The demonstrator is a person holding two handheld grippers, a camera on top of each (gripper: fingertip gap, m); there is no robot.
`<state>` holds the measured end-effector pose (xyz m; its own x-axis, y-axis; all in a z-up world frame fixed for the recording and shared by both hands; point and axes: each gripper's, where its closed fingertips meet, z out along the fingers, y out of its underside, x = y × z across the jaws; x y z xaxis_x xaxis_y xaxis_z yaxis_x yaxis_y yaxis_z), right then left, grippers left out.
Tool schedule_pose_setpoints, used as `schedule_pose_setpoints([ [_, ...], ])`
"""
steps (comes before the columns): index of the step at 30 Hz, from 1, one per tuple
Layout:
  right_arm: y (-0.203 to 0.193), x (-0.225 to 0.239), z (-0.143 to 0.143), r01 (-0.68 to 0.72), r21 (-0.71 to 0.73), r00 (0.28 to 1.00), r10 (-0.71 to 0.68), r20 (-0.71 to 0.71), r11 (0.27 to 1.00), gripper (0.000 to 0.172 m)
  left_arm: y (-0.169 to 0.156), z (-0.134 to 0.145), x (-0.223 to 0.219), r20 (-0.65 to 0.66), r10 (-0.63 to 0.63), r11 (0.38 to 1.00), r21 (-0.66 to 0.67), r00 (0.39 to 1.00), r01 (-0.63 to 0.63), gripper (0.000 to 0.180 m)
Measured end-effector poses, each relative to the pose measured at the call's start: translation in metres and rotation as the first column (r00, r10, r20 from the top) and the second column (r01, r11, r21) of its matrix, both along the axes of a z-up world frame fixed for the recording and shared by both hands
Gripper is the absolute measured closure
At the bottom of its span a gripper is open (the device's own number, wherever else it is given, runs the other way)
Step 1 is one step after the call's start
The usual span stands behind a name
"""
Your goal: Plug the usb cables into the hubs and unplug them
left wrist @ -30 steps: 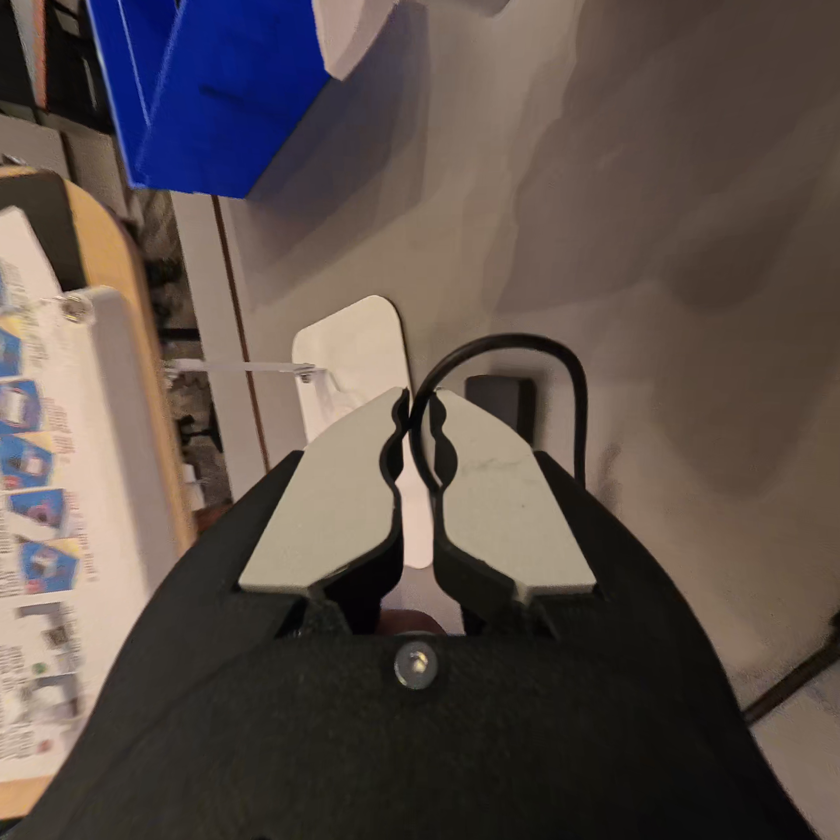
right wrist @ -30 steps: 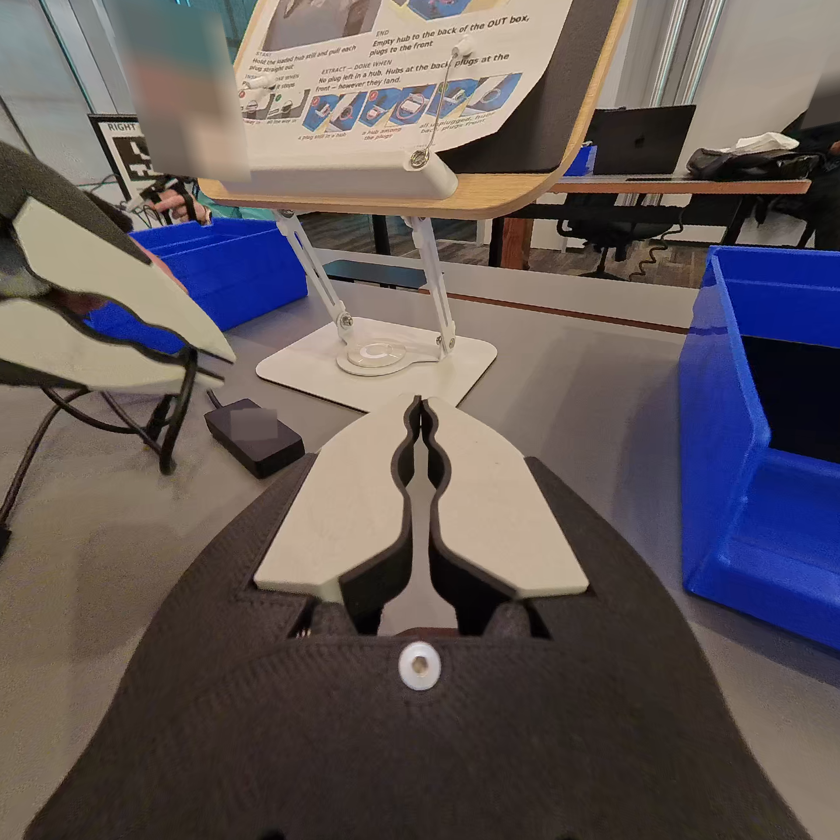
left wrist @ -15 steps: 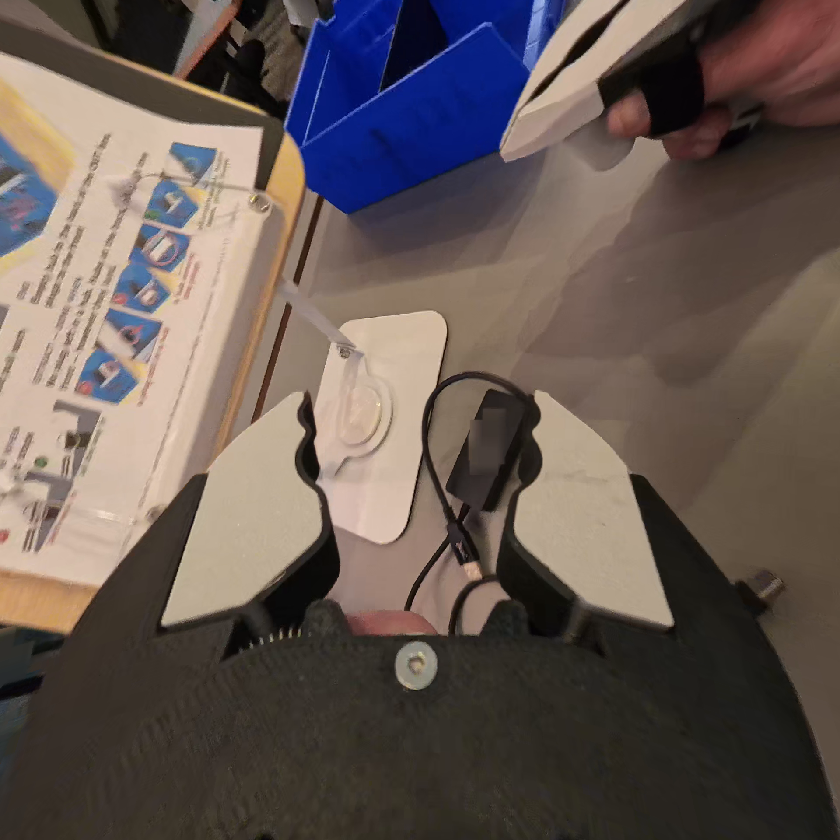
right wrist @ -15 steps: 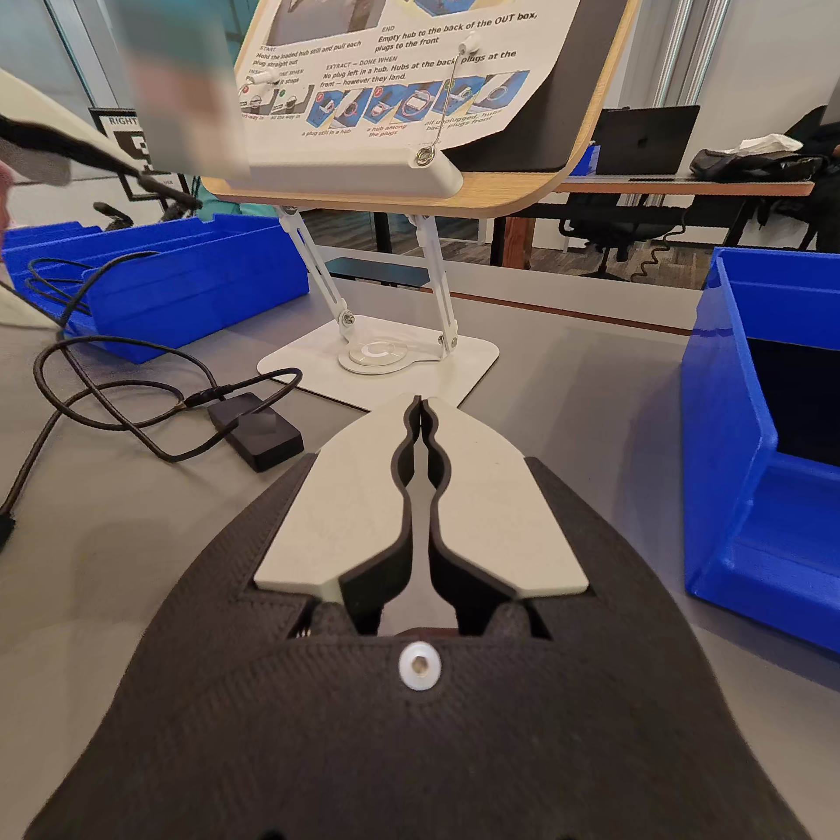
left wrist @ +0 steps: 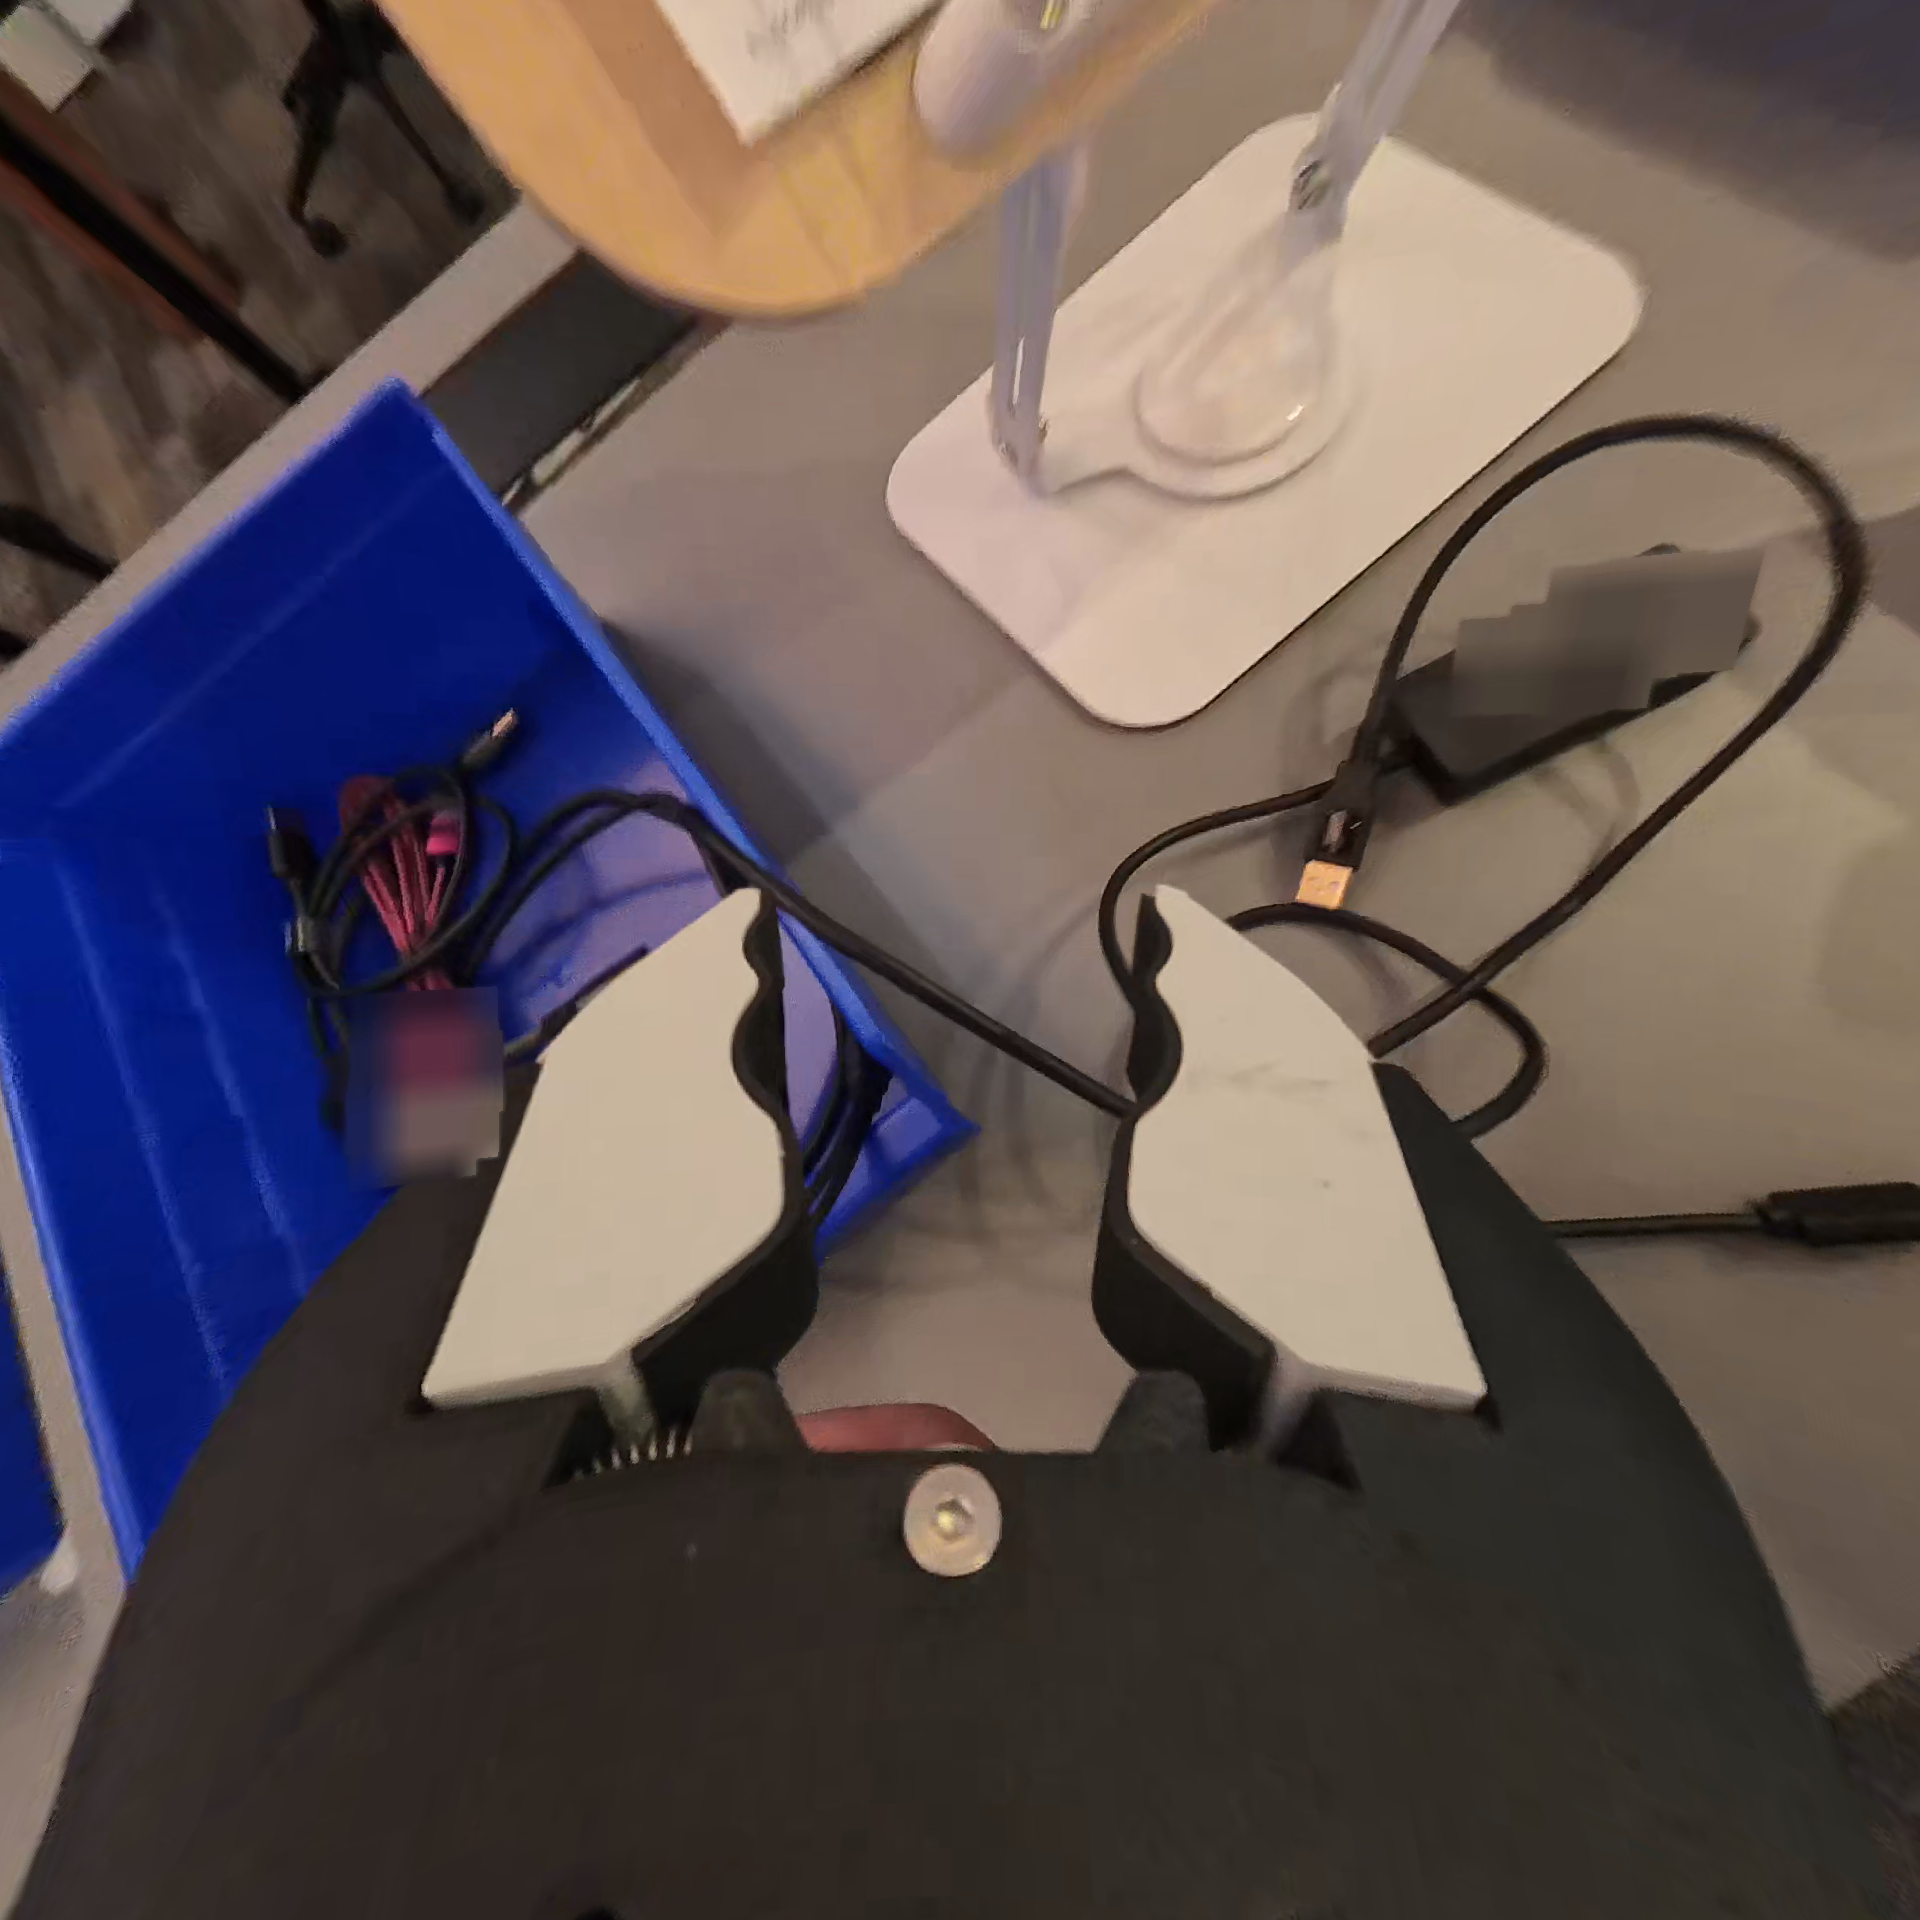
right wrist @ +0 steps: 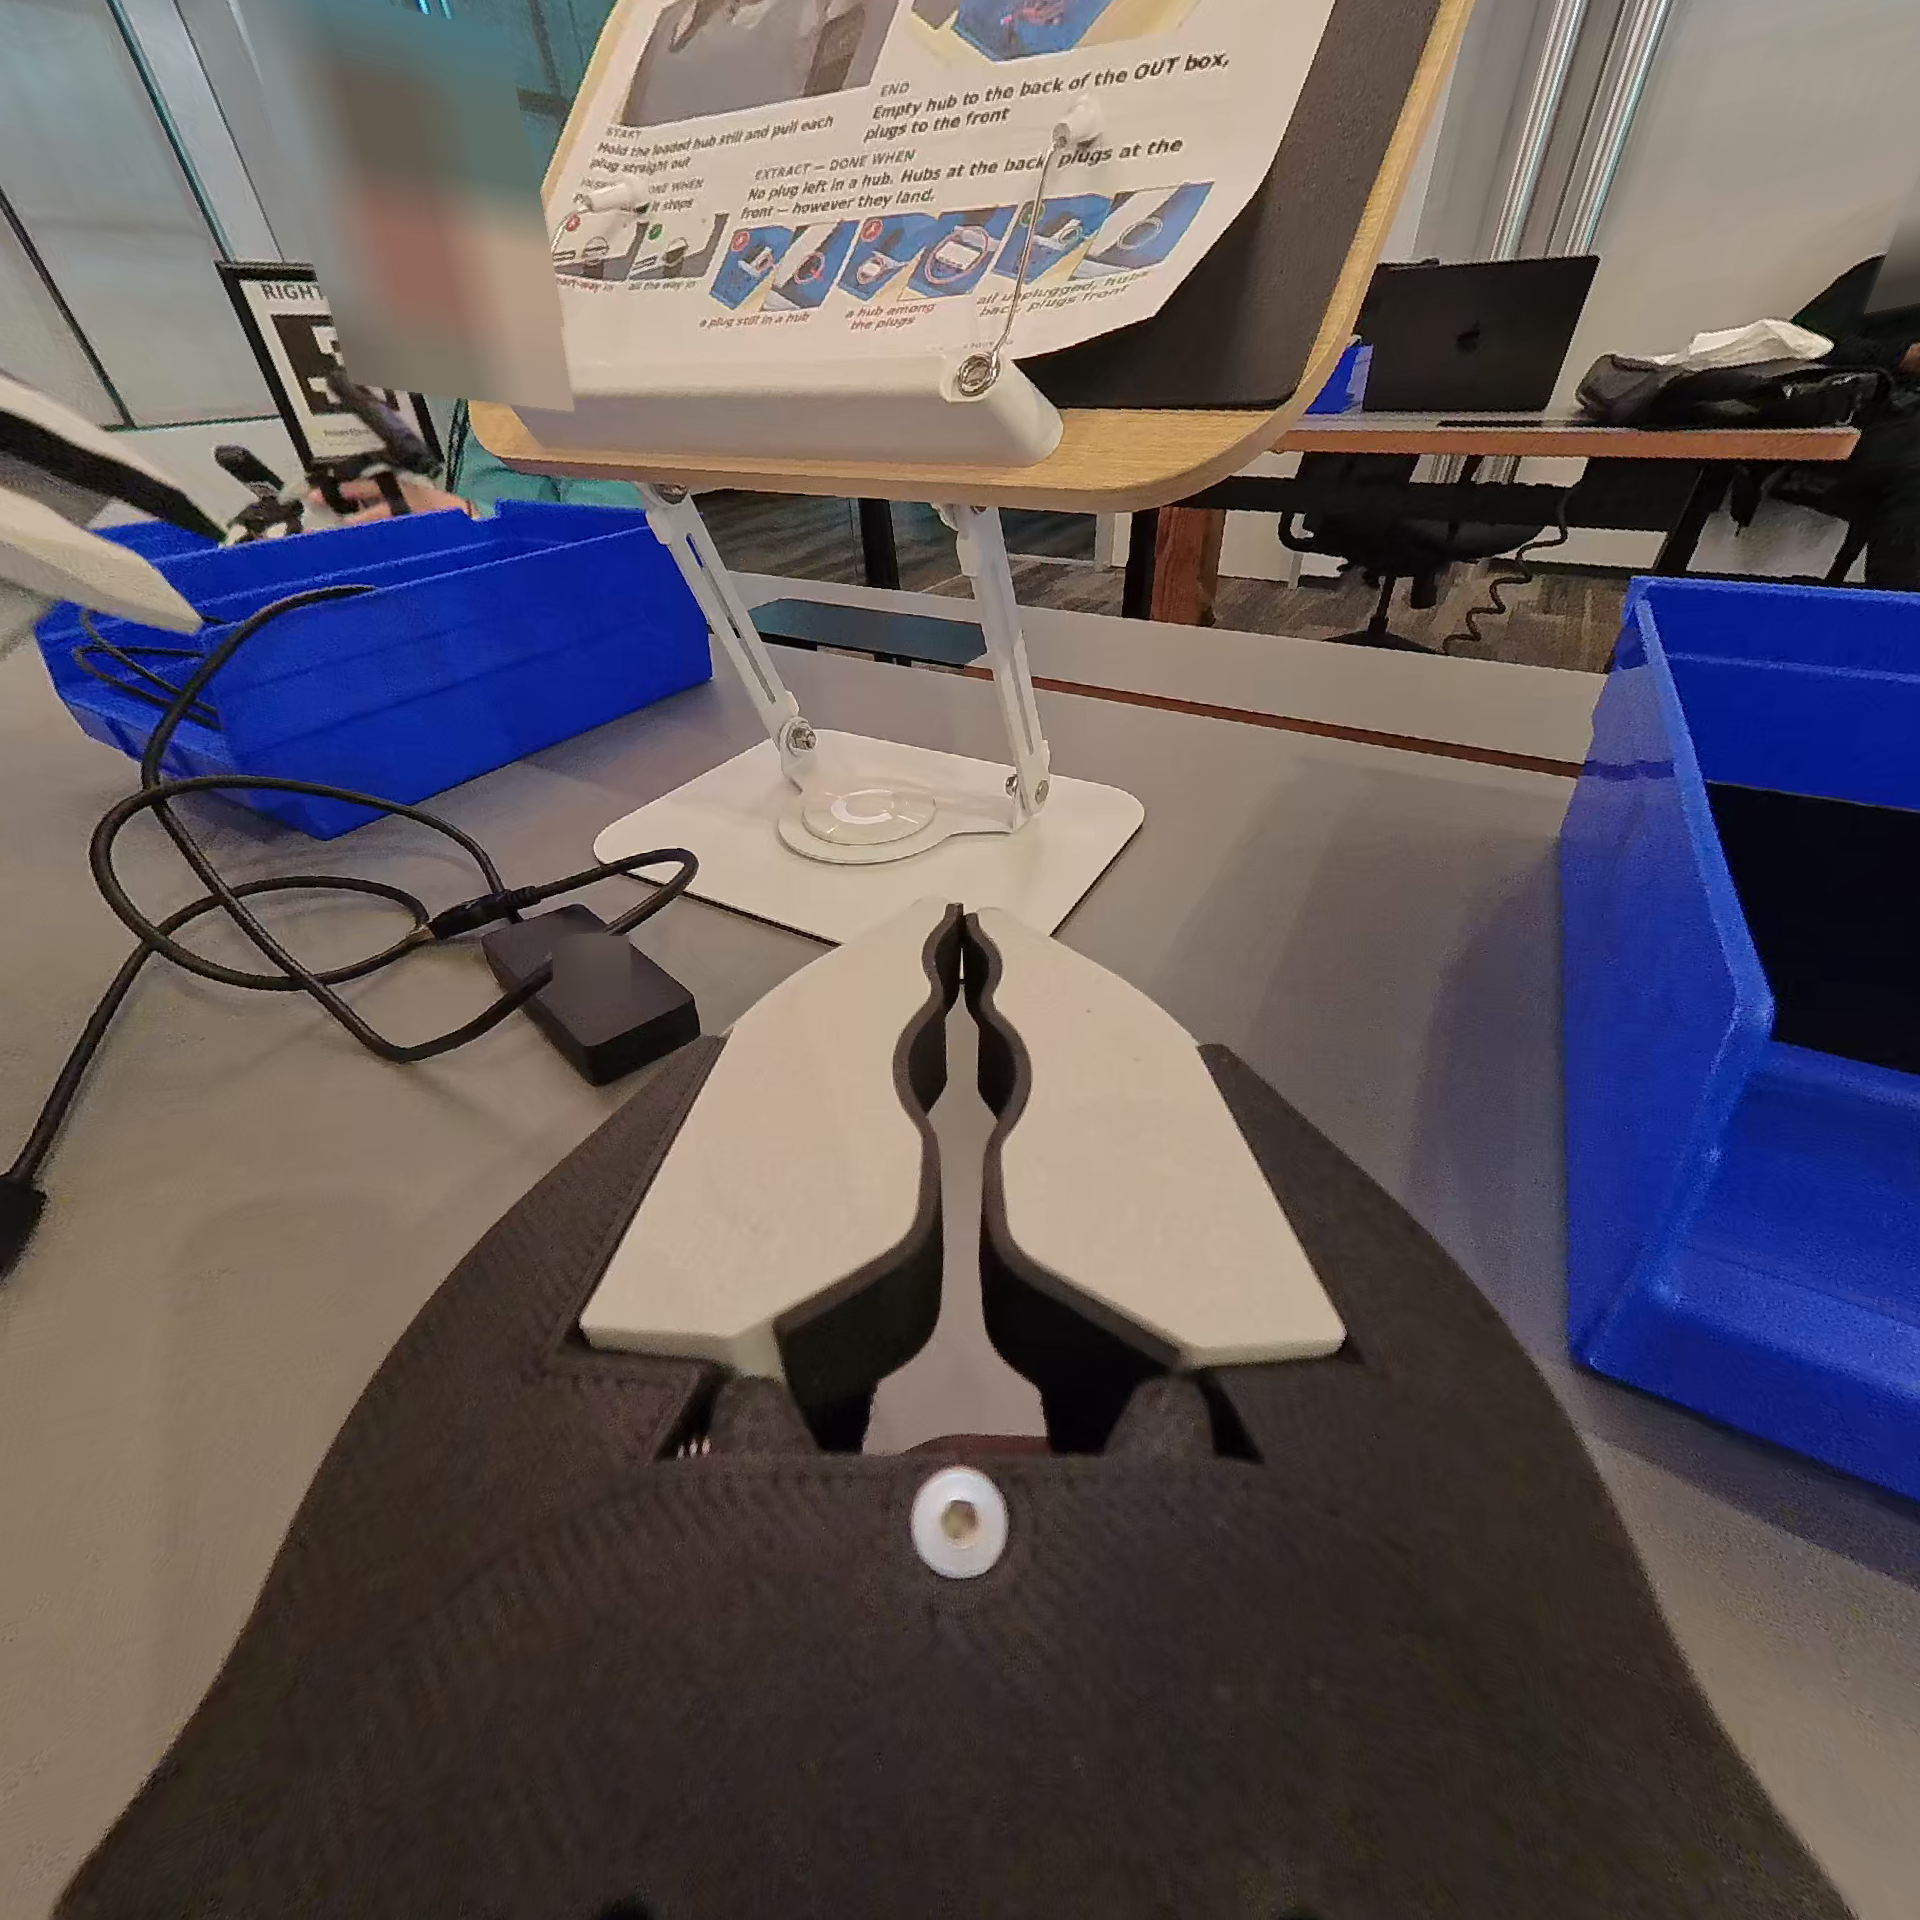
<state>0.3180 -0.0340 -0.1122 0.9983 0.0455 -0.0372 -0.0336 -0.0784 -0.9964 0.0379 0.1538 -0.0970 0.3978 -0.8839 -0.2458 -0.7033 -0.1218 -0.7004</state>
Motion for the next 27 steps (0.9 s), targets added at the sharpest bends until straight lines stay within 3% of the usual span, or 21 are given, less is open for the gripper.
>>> schedule_pose_setpoints([
  [3,0.000,0.000,0.000,-0.002,0.002,1.000,0.002,-0.001,1.000,0.172,0.017,-0.022,-0.013,-0.057,0.101,0.995,0.032,0.993,-0.099,0.117],
  [6,-0.001,-0.001,0.001,-0.006,0.006,1.000,0.006,-0.002,1.000,0.172,0.025,-0.032,-0.016,-0.055,0.109,0.994,0.022,0.992,-0.108,0.143],
  [7,-0.001,-0.001,0.001,-0.007,0.008,1.000,0.007,-0.003,1.000,0.172,0.025,-0.031,-0.014,-0.030,0.102,0.995,0.012,0.994,-0.101,0.155],
  [11,-0.001,-0.001,0.003,-0.008,0.013,1.000,0.008,-0.007,1.000,0.172,0.029,-0.028,-0.015,0.003,0.096,0.995,-0.007,0.995,-0.096,0.162],
  [15,-0.001,-0.001,0.002,-0.007,0.012,1.000,0.007,-0.007,1.000,0.172,0.032,-0.019,-0.018,0.001,0.095,0.991,0.093,0.995,-0.095,0.166],
  [20,-0.001,-0.001,0.002,-0.006,0.009,1.000,0.006,-0.005,1.000,0.172,0.033,0.024,-0.025,0.128,0.088,0.965,0.235,0.988,-0.117,0.177],
  [25,-0.001,-0.001,0.001,-0.006,0.007,1.000,0.006,-0.004,1.000,0.172,0.031,0.050,-0.030,0.123,0.067,0.956,0.275,0.990,-0.099,0.177],
  [27,-0.001,-0.001,0.001,-0.004,0.007,1.000,0.004,-0.005,1.000,0.172,0.027,0.075,-0.030,0.183,0.049,0.942,0.319,0.982,-0.107,0.177],
])
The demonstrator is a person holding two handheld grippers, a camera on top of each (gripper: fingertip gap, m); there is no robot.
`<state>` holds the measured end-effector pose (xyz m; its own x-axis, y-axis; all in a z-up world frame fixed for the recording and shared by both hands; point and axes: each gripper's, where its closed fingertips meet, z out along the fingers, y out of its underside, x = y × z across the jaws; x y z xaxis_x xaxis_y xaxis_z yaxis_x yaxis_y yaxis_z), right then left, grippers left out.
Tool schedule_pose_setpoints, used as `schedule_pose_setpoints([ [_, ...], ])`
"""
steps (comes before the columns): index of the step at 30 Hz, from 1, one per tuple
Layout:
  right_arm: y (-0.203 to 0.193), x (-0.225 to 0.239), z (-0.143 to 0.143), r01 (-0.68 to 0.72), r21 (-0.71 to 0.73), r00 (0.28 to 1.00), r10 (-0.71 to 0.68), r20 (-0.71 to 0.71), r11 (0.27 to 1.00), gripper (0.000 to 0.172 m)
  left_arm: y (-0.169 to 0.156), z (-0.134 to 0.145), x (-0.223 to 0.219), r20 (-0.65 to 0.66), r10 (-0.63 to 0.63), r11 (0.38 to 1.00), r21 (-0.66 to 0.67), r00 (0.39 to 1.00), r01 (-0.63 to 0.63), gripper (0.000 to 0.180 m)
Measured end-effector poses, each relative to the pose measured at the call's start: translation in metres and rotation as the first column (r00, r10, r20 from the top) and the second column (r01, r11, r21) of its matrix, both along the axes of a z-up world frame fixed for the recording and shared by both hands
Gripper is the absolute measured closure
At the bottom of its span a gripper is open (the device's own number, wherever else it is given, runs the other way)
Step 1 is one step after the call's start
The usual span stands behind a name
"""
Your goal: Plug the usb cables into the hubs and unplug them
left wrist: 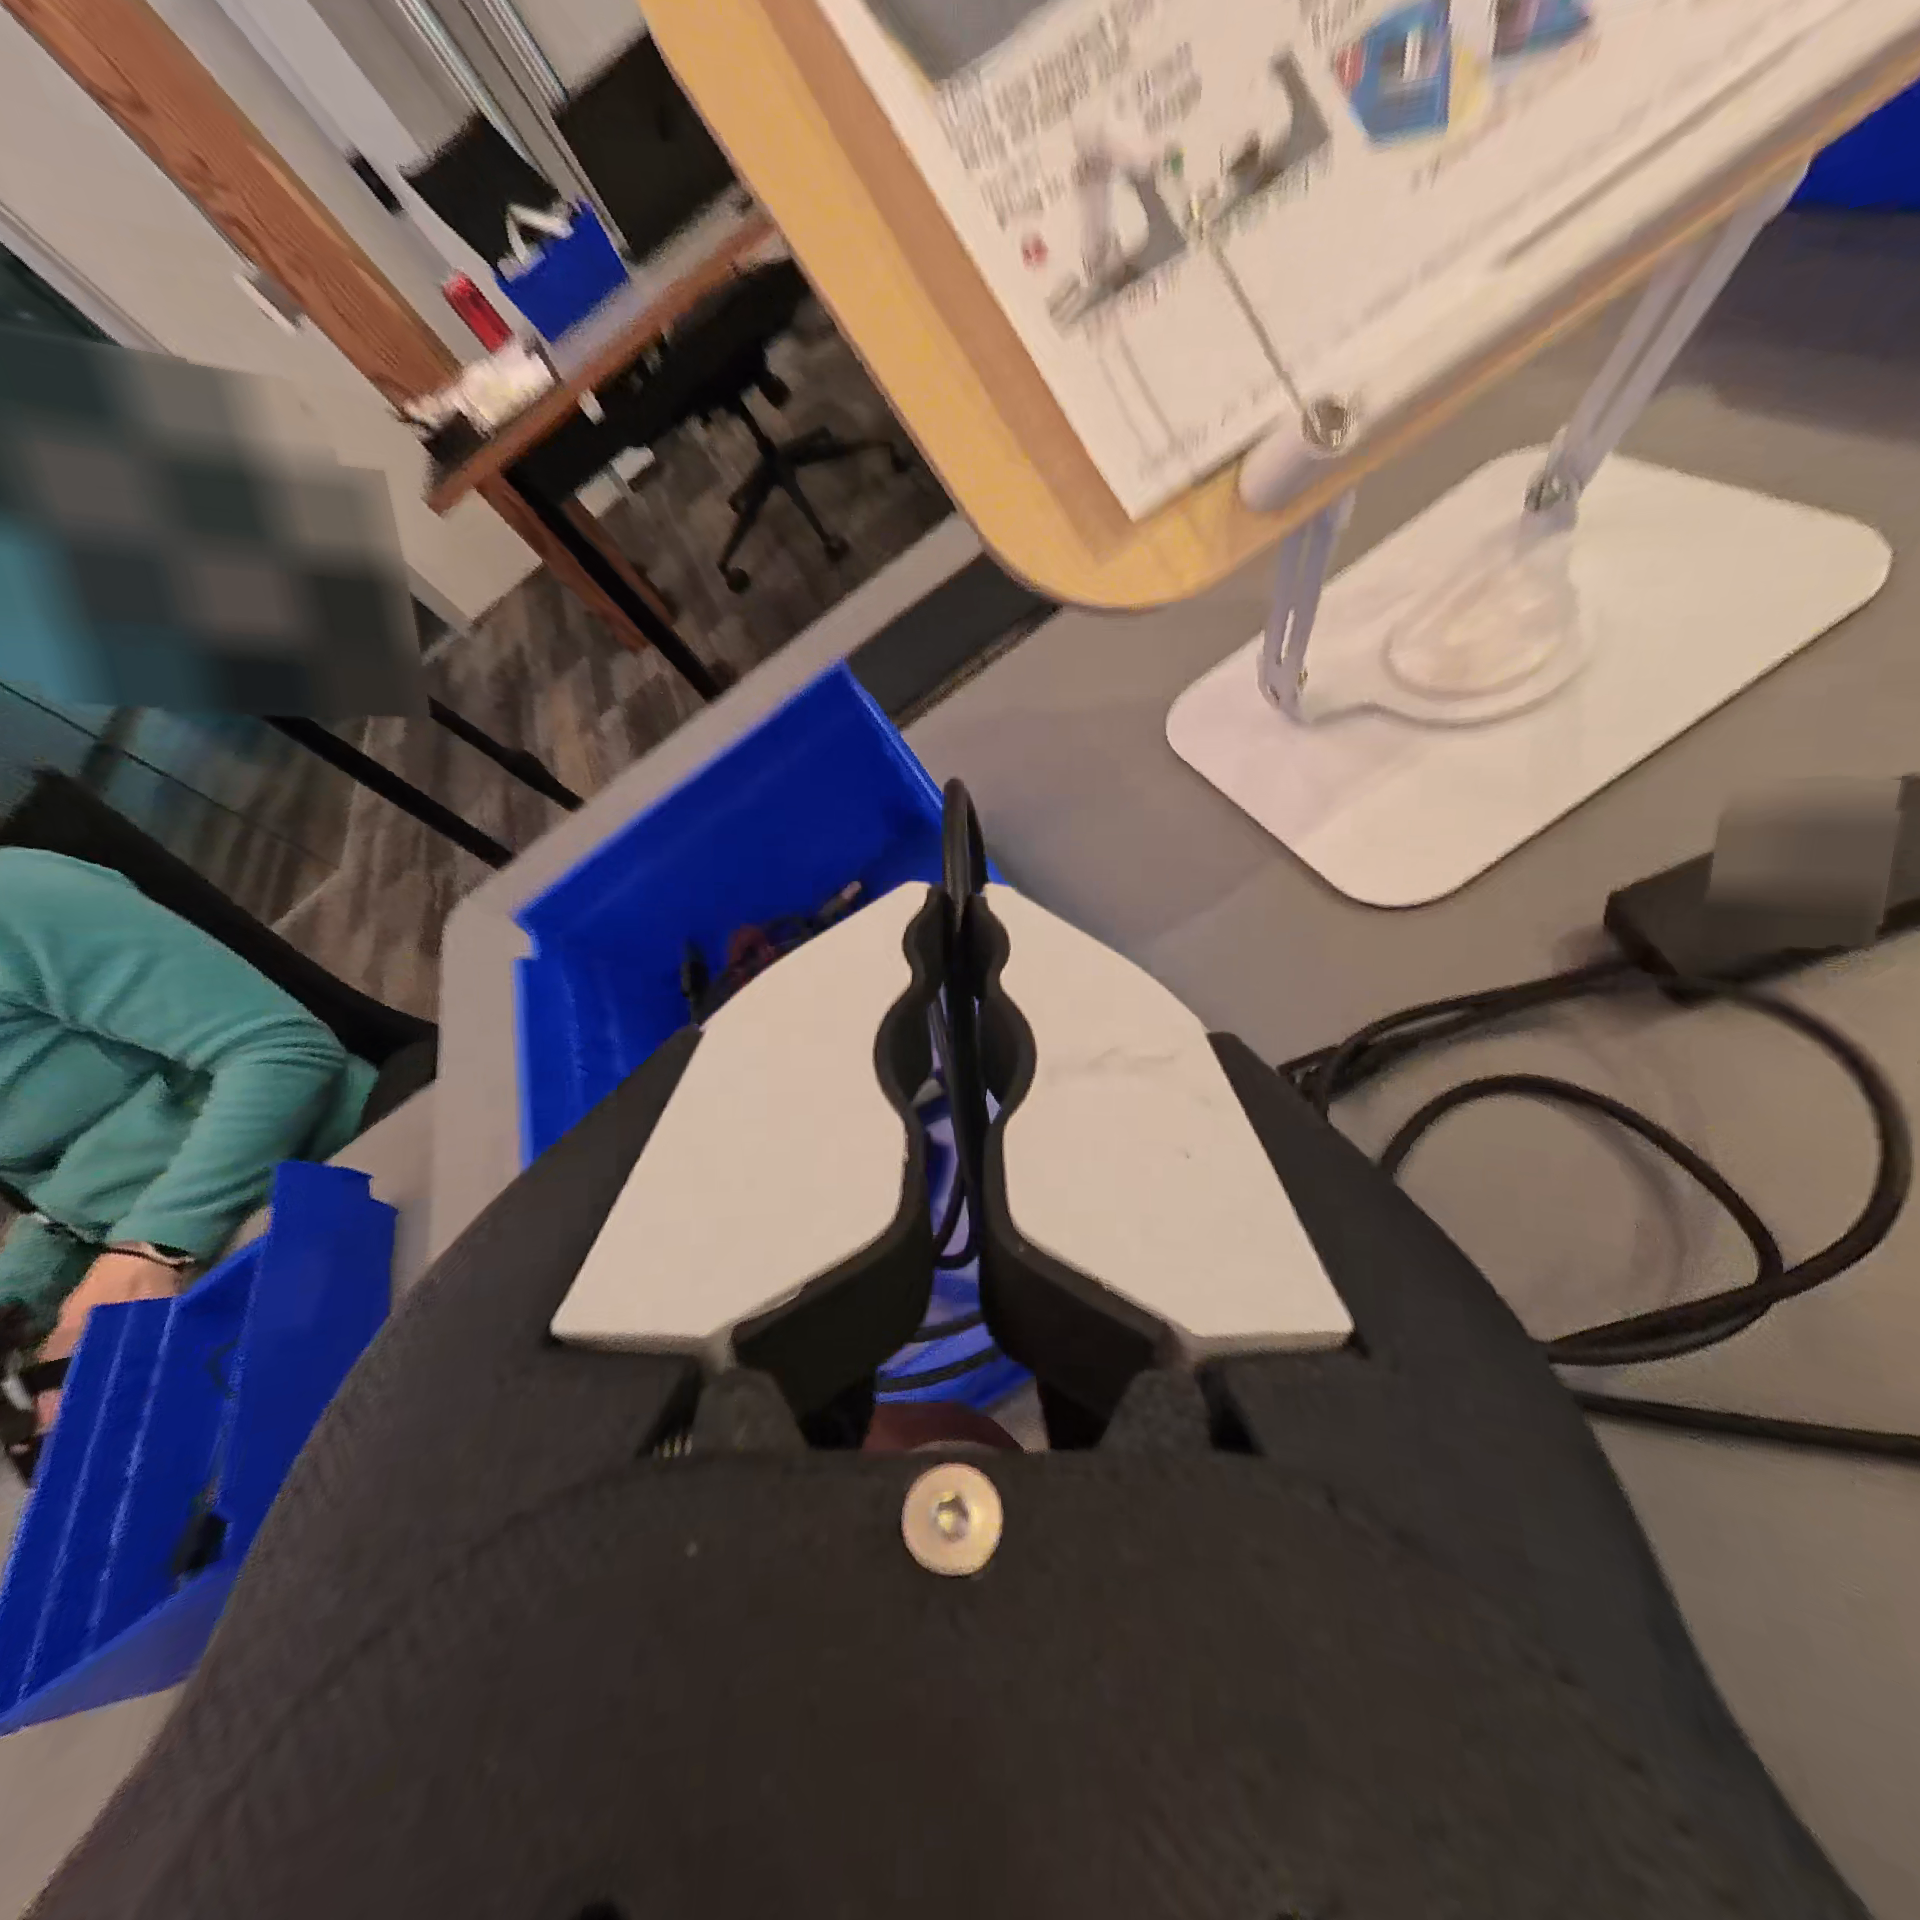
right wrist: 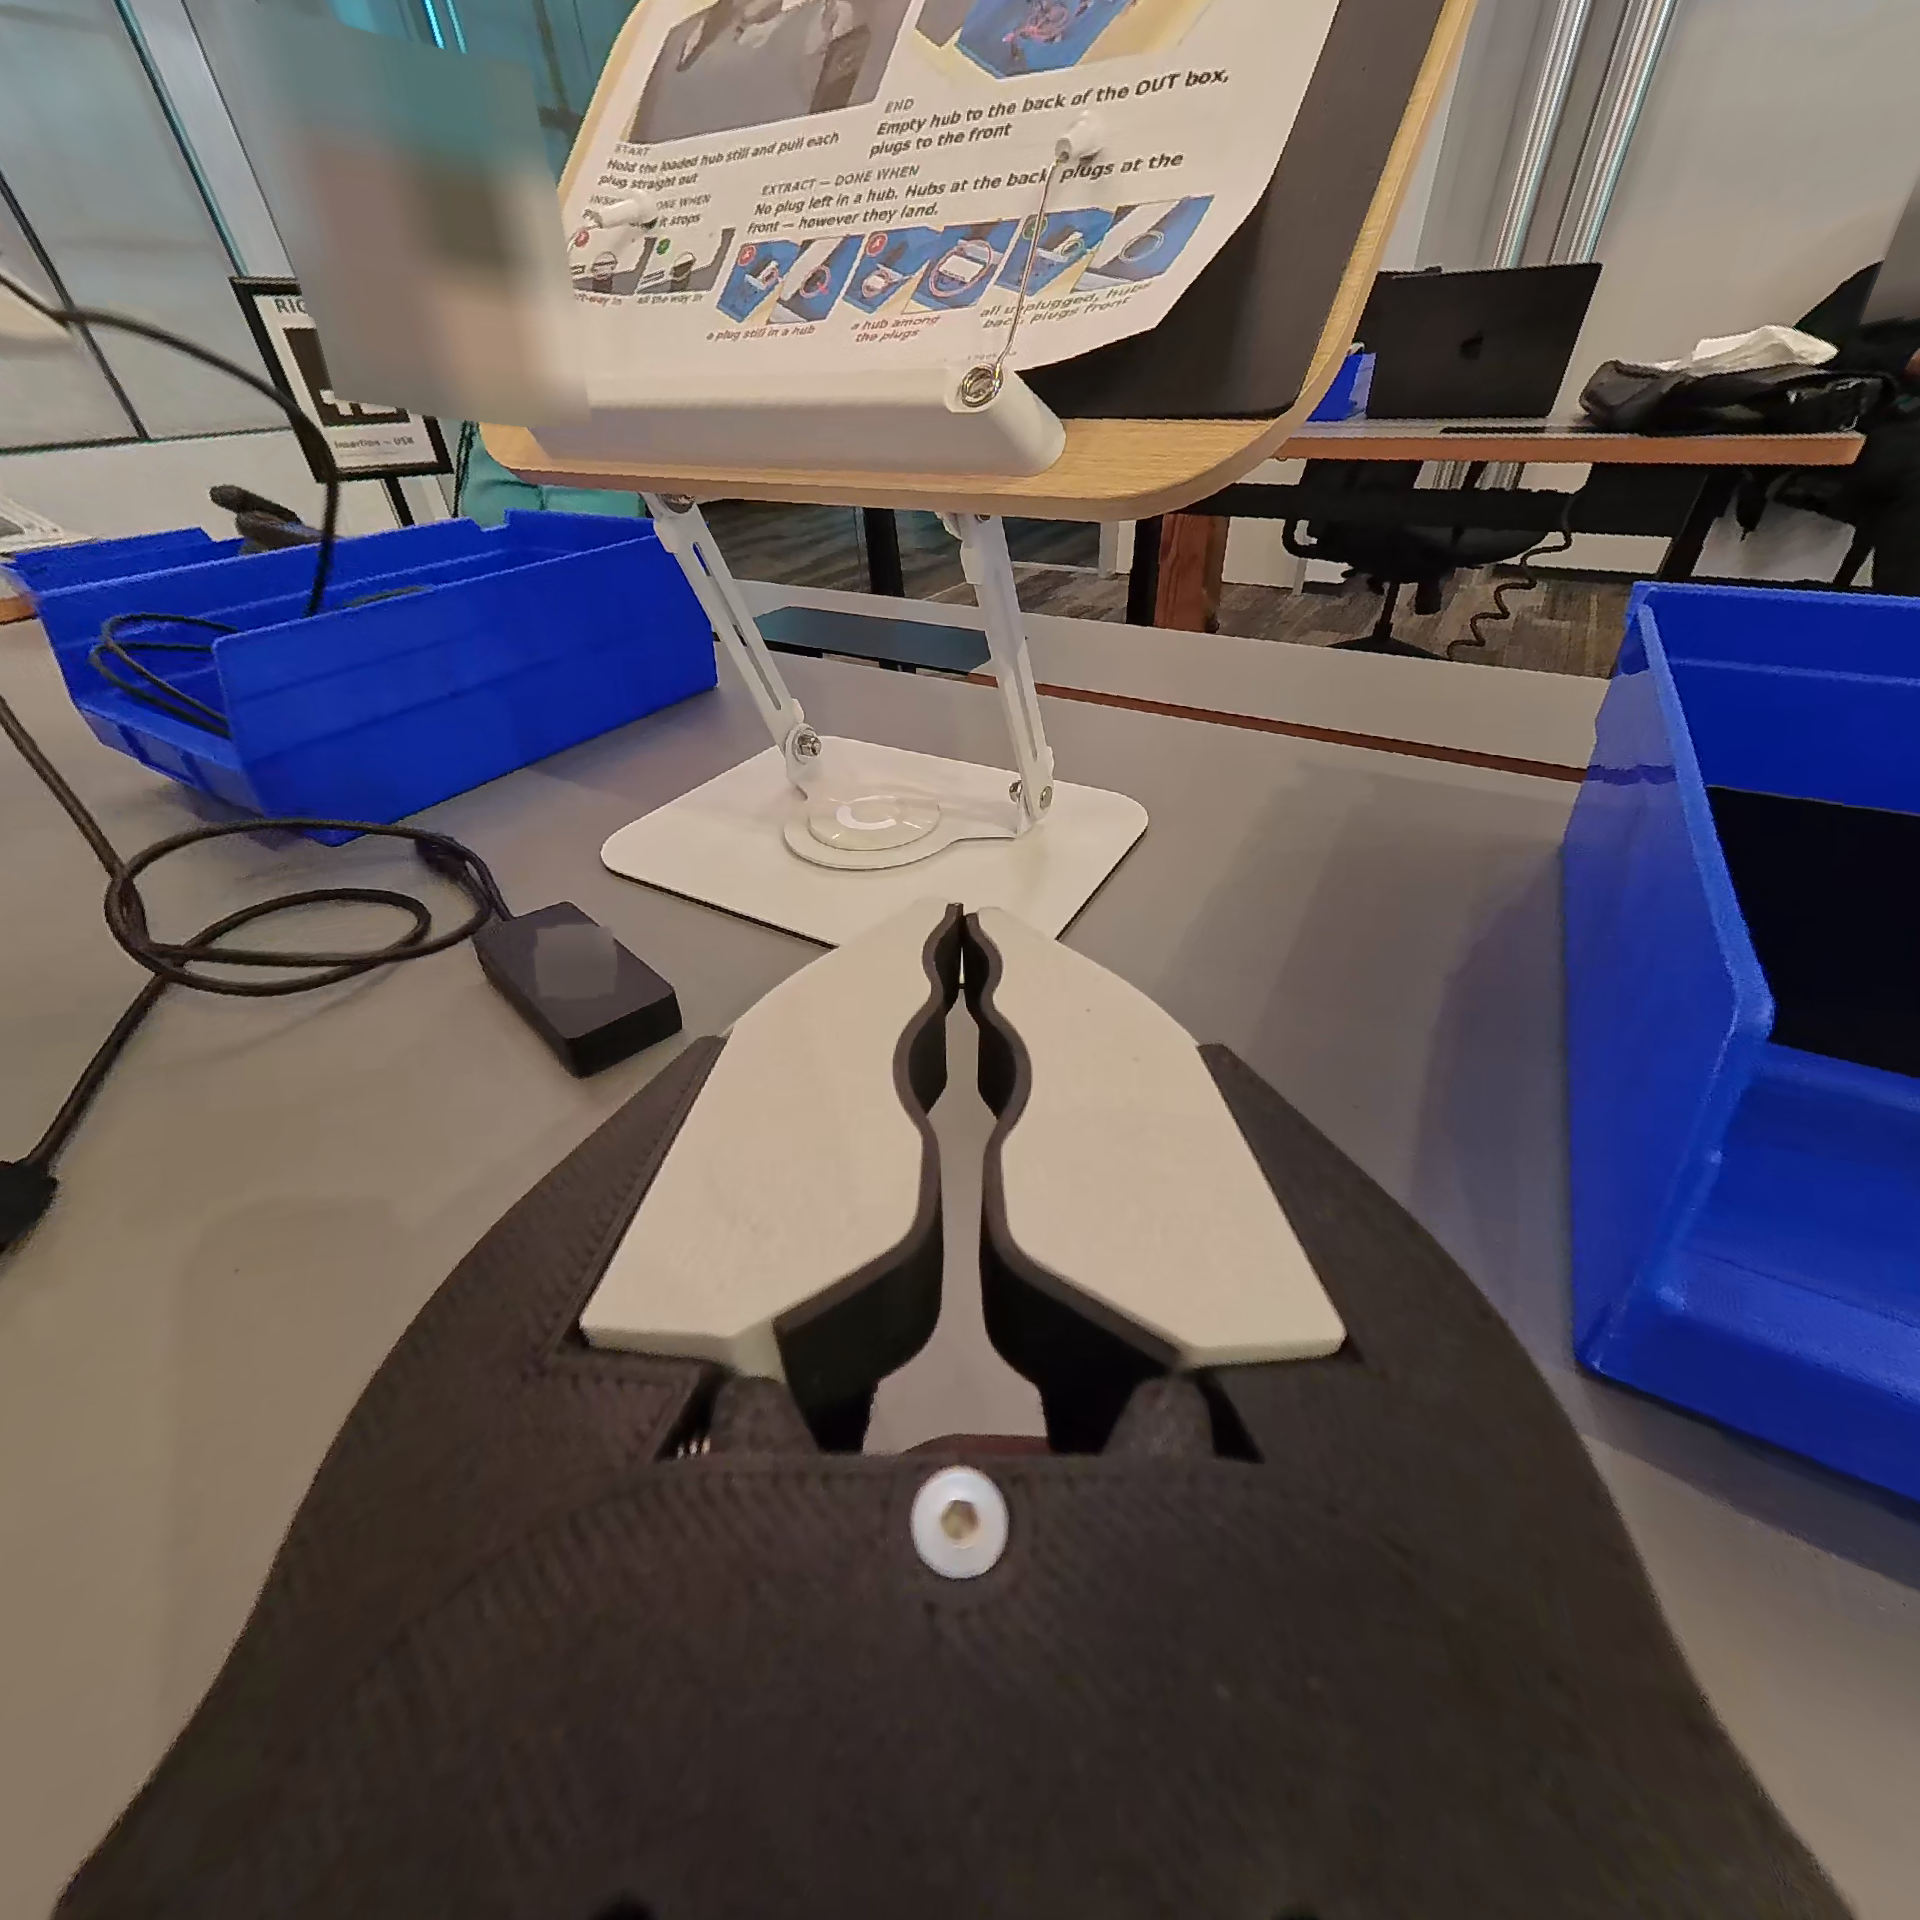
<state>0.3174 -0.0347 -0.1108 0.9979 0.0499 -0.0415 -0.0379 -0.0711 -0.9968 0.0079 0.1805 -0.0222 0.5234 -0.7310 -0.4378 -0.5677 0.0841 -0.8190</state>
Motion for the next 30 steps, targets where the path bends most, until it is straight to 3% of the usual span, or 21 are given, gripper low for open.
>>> schedule_pose_setpoints([
  [7,0.000,0.000,0.000,-0.002,0.002,1.000,0.002,-0.001,1.000,0.172,-0.026,0.096,0.007,0.120,-0.066,0.983,0.181,0.991,0.044,0.177],
  [18,0.000,-0.001,0.001,-0.005,0.006,1.000,0.005,-0.003,1.000,0.172,-0.077,0.236,0.024,0.233,-0.194,0.892,0.446,0.953,0.073,0.177],
  [20,-0.001,-0.001,0.001,-0.004,0.007,1.000,0.004,-0.003,1.000,0.172,-0.071,0.252,0.024,0.216,-0.169,0.875,0.483,0.962,0.045,0.177],
  [23,-0.001,-0.001,0.002,-0.005,0.011,1.000,0.005,-0.003,1.000,0.172,-0.019,0.258,0.016,0.219,-0.078,0.900,0.436,0.973,-0.026,0.177],
  [25,-0.001,-0.002,0.002,-0.006,0.009,1.000,0.006,-0.003,1.000,0.172,-0.003,0.267,0.016,0.222,-0.081,0.898,0.439,0.972,-0.025,0.177],
  [29,0.000,-0.002,0.001,-0.006,0.005,1.000,0.006,-0.002,1.000,0.172,-0.009,0.333,0.016,0.253,-0.086,0.831,0.552,0.964,-0.071,0.177],
  [30,0.000,-0.001,0.001,-0.006,0.006,1.000,0.006,-0.005,1.000,0.172,-0.015,0.352,0.014,0.266,-0.085,0.790,0.605,0.960,-0.098,0.177],
])
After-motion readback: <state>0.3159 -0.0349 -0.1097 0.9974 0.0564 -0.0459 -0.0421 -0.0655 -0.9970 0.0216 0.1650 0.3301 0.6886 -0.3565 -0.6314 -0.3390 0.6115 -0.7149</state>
